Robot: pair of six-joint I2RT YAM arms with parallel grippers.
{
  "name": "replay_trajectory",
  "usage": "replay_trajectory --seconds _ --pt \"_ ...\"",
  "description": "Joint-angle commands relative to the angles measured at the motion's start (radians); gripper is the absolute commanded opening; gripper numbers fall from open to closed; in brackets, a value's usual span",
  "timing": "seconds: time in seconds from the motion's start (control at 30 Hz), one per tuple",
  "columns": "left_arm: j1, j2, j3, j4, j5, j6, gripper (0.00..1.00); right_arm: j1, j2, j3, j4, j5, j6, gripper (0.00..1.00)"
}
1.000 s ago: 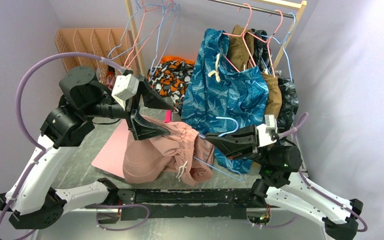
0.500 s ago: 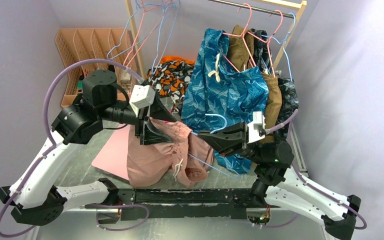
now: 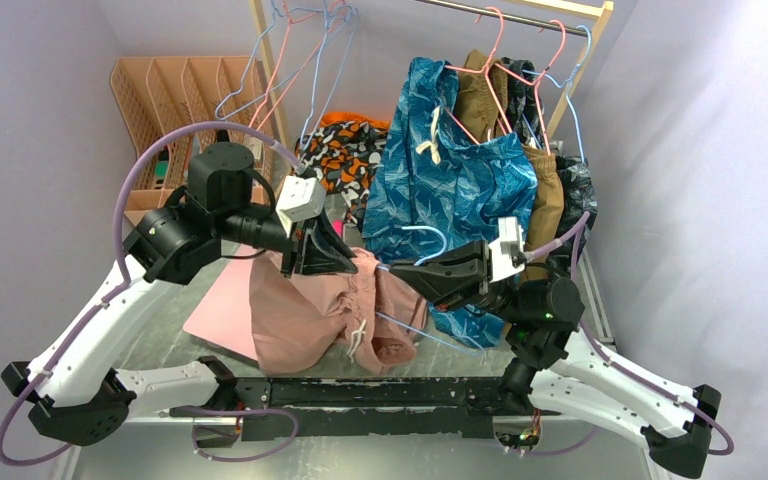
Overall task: Place the shorts on the hanger
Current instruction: Hang the shorts on the hanger.
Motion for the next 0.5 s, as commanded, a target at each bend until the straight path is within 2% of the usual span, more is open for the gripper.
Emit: replay_trajectory --seconds 0.0,0.2,0.3,0.47 --pt "-0.018 -0.015 -0.01 0.085 0.055 -0.028 0.19 -0.002 -0.002 0.031 0.076 0.019 0.01 0.0" --pt "-0.021 -0.027 -0.043 0.229 0.111 -0.115 0.2 -0.002 0.008 0.023 0.1 0.026 0.02 0.0" --pt "-0.025 -0.024 -0.064 0.285 0.12 -0.16 0.32 -0.002 0.023 0.025 0.12 0.02 0.029 0.0" --pt "-0.04 -0.019 -0.102 0.368 0.134 -0.209 0.34 -0.001 0.053 0.031 0.167 0.007 0.045 0.0"
